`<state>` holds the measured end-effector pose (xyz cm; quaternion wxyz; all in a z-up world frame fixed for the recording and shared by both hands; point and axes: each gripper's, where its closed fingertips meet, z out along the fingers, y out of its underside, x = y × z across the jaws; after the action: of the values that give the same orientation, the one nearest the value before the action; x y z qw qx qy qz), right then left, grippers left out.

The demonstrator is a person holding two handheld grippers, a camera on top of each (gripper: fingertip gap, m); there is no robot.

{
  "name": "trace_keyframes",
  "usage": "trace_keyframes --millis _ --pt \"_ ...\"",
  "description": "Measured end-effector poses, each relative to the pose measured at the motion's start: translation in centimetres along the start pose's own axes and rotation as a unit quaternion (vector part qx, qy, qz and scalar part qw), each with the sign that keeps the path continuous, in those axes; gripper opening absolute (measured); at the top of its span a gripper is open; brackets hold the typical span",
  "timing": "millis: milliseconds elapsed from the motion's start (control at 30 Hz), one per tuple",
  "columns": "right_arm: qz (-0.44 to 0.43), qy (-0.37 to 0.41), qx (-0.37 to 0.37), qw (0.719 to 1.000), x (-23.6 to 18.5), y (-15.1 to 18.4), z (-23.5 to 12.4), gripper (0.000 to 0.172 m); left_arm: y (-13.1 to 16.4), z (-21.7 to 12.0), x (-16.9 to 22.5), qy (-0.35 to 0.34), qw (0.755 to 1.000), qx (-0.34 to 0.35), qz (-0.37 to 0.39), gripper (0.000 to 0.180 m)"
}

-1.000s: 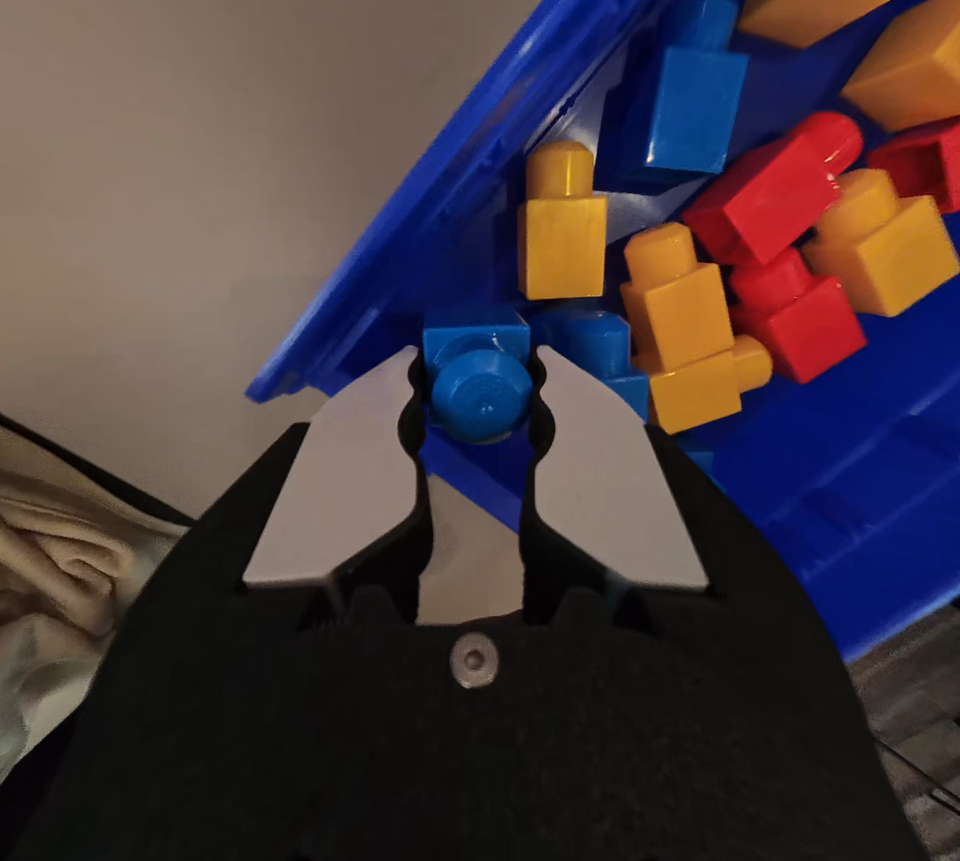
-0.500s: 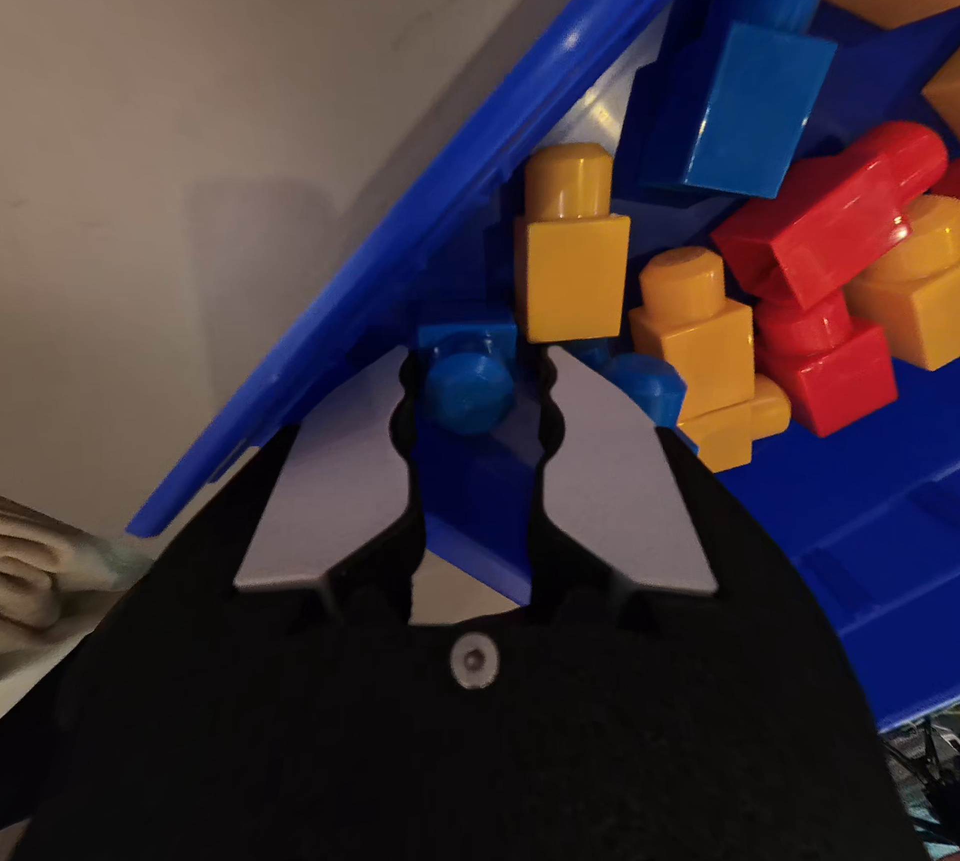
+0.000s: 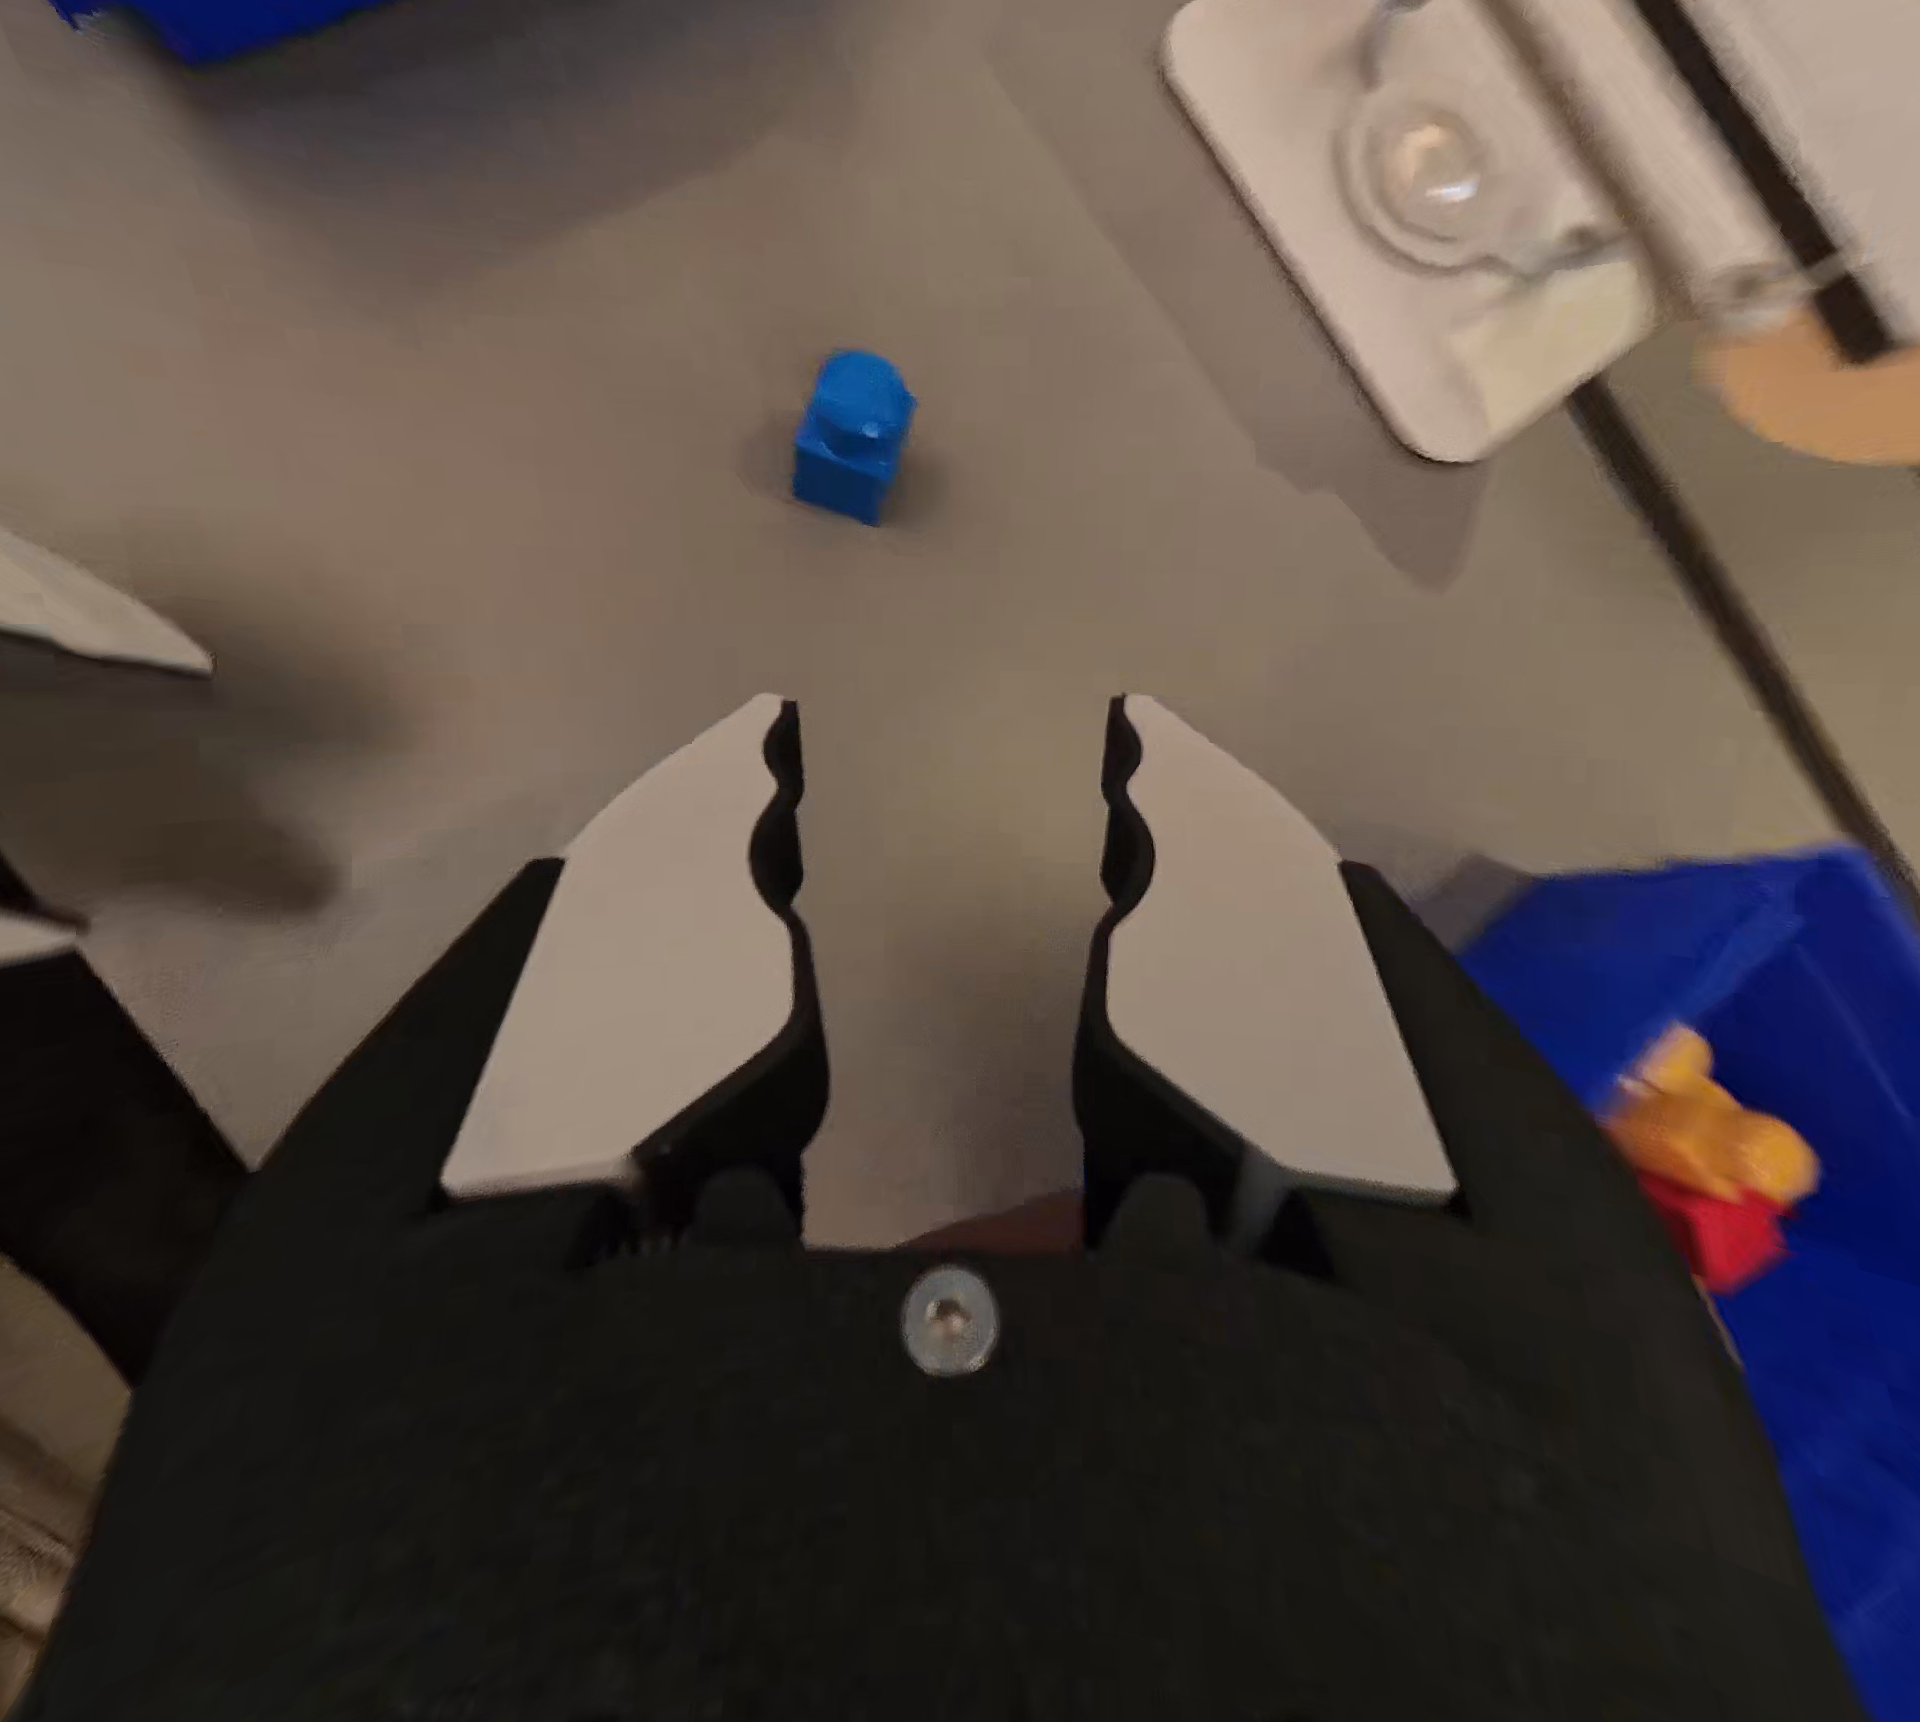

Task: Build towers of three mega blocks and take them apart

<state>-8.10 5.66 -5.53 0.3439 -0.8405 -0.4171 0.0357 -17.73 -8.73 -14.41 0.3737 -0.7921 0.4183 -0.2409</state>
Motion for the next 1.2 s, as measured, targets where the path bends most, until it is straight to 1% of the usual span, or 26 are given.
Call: trace_keyframes --millis 67,167,233,300,333,400,433,500,567,633,700,800,867,933,1033,1100,1200 --pt "0.022 -0.031 -0.056 0.998 -2.2 -0.4 5.4 0.064 0.2 -0.1 -0.4 -0.001 1.0 -0.001 -0.01 0.06" --pt "0.103 -0.065 -0.09 0.988 -4.1 -1.4 11.2 0.057 0.9 0.0 -0.3 0.005 1.0 -0.018 -0.013 0.062" --pt "0.145 -0.043 -0.106 0.983 -3.7 -1.6 13.4 0.057 1.4 0.0 -0.2 -0.002 1.0 -0.031 -0.001 0.064" --pt "0.15 0.002 -0.113 0.982 -2.6 -1.5 14.9 0.058 1.7 0.0 0.2 -0.005 0.999 -0.041 0.018 0.065" --pt "0.152 -0.003 -0.124 0.981 -2.9 -1.3 15.6 0.057 1.9 0.0 0.4 -0.008 0.999 -0.045 0.025 0.065" --pt "0.144 -0.011 -0.129 0.981 -3.4 -1.2 16.3 0.036 1.9 0.0 0.5 -0.012 0.998 -0.045 0.033 0.065" --pt "0.135 -0.005 -0.124 0.983 -3.2 -1.3 16.2 0.036 1.8 0.0 0.6 -0.012 0.998 -0.045 0.034 0.065" --pt "0.117 -0.009 -0.101 0.988 -3.1 -1.8 14.9 0.036 1.8 -0.1 0.7 -0.01 0.998 -0.044 0.032 0.065" --pt "0.108 -0.013 -0.06 0.992 -2.7 -2.6 12.0 0.036 1.6 -0.2 0.7 -0.008 0.999 -0.039 0.03 0.065" --pt "0.099 -0.004 -0.016 0.995 -1.7 -3.1 7.8 0.036 1.4 -0.3 0.6 -0.009 0.999 -0.035 0.027 0.065" --pt "0.09 0.008 0.01 0.996 -0.4 -2.6 3.0 0.036 1.2 -0.4 0.5 -0.008 0.999 -0.031 0.024 0.065" --pt "0.085 0.043 0.035 0.995 2.5 -0.3 -4.1 0.036 1.0 -0.5 0.7 -0.007 0.999 -0.029 0.024 0.065" --pt "0.093 0.065 0.029 0.993 4.9 2.5 -8.1 0.036 1.2 -0.4 0.7 -0.009 0.999 -0.035 0.027 0.065" --pt "0.11 0.071 0.008 0.991 6.9 6.0 -10.9 0.036 1.2 -0.2 0.9 -0.009 0.999 -0.035 0.03 0.065" --pt "0.153 0.067 -0.032 0.985 9.4 11.4 -12.6 0.036 1.3 0.0 1.2 -0.005 0.999 -0.041 0.032 0.065" --pt "0.172 0.044 -0.066 0.982 9.7 14.7 -12.1 0.036 1.4 0.2 1.3 -0.004 0.998 -0.044 0.034 0.065" --pt "0.193 0.028 -0.116 0.974 10.2 18.9 -10.3 0.036 1.4 0.4 1.3 -0.003 0.998 -0.047 0.035 0.065"
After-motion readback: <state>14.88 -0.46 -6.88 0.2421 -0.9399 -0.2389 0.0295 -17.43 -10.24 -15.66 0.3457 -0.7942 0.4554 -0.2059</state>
